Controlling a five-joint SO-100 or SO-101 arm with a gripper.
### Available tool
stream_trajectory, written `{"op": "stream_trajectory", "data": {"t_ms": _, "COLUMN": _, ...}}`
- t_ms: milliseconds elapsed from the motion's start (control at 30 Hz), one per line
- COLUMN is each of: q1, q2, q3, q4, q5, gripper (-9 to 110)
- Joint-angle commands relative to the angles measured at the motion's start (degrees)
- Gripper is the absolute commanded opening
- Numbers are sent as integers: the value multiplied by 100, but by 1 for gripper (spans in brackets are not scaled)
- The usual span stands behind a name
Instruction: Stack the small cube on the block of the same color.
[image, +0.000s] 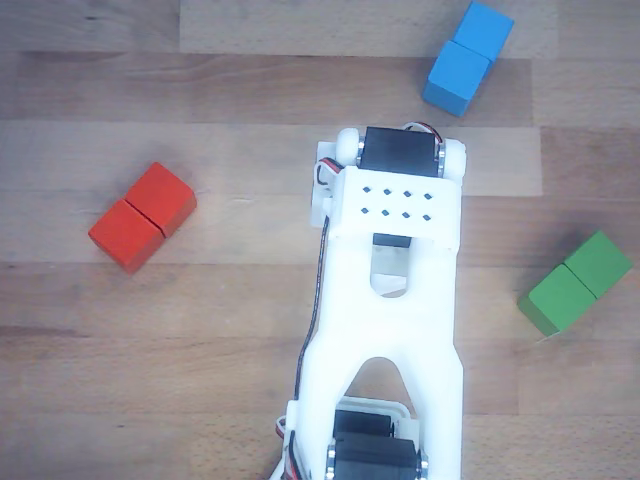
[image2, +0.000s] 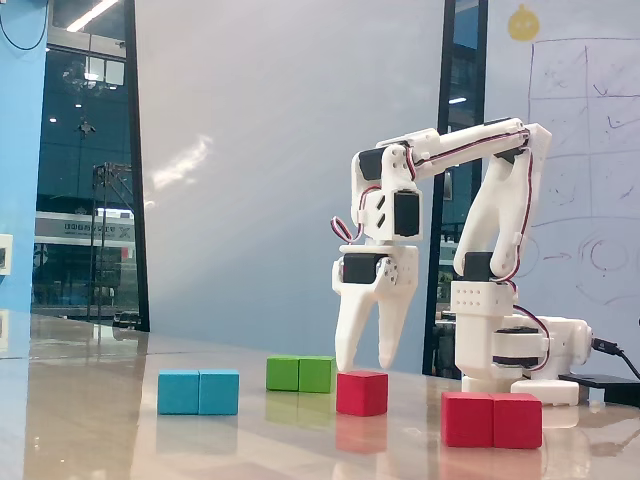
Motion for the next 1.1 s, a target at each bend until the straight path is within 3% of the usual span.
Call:
{"op": "stream_trajectory", "data": {"t_ms": 0, "q1": 35, "q2": 0, "q3": 0, "q4": -281, "q5": 35, "gripper": 31}}
{"op": "stream_trajectory", "data": {"t_ms": 733, "q1": 35, "q2": -264, "q3": 527, "q4": -1063, "q5": 35, "gripper": 30}}
{"op": "stream_trajectory", "data": {"t_ms": 1067, "q1": 35, "q2": -264, "q3": 519, "q4": -1081, "q5": 35, "gripper": 15}}
